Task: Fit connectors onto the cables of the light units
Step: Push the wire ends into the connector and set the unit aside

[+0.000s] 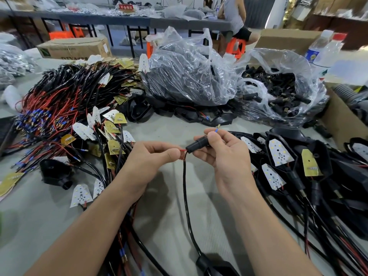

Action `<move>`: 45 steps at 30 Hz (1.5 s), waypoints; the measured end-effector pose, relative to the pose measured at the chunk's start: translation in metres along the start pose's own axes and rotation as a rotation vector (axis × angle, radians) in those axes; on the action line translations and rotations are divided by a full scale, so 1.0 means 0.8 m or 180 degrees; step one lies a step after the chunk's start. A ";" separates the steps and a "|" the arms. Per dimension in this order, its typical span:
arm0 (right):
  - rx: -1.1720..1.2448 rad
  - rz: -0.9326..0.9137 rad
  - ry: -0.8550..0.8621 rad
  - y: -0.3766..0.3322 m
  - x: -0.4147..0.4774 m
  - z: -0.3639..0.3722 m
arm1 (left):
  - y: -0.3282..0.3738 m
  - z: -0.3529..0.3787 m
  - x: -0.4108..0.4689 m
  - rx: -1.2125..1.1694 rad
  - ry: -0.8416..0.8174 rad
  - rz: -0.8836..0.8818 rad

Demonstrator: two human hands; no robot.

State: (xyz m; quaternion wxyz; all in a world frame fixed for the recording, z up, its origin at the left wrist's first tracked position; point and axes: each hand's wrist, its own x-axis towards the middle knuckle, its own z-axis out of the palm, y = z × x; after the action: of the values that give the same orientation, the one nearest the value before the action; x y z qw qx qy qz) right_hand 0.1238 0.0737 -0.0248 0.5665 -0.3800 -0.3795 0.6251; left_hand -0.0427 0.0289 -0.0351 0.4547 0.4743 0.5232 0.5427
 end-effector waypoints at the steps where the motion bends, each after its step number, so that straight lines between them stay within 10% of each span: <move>1: -0.0014 -0.0016 -0.0002 0.001 0.000 0.000 | 0.000 -0.001 0.000 0.0013 -0.0030 -0.0007; 24: -0.0286 0.0035 -0.0356 0.004 -0.005 0.006 | -0.006 0.008 -0.003 0.0688 0.0210 0.0033; 40: -0.0058 -0.0221 0.0039 -0.005 0.011 0.004 | 0.012 0.019 -0.013 -0.0217 -0.1303 -0.0603; 45: -0.0461 -0.0465 0.0478 0.001 0.014 0.003 | 0.007 0.025 -0.009 0.1572 -0.0348 0.0131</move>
State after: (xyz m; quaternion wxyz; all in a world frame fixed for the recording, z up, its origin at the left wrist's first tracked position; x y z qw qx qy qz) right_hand 0.1208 0.0850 -0.0252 0.6084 -0.4371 -0.4067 0.5229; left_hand -0.0218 0.0246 -0.0295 0.3416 0.6102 0.6048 0.3811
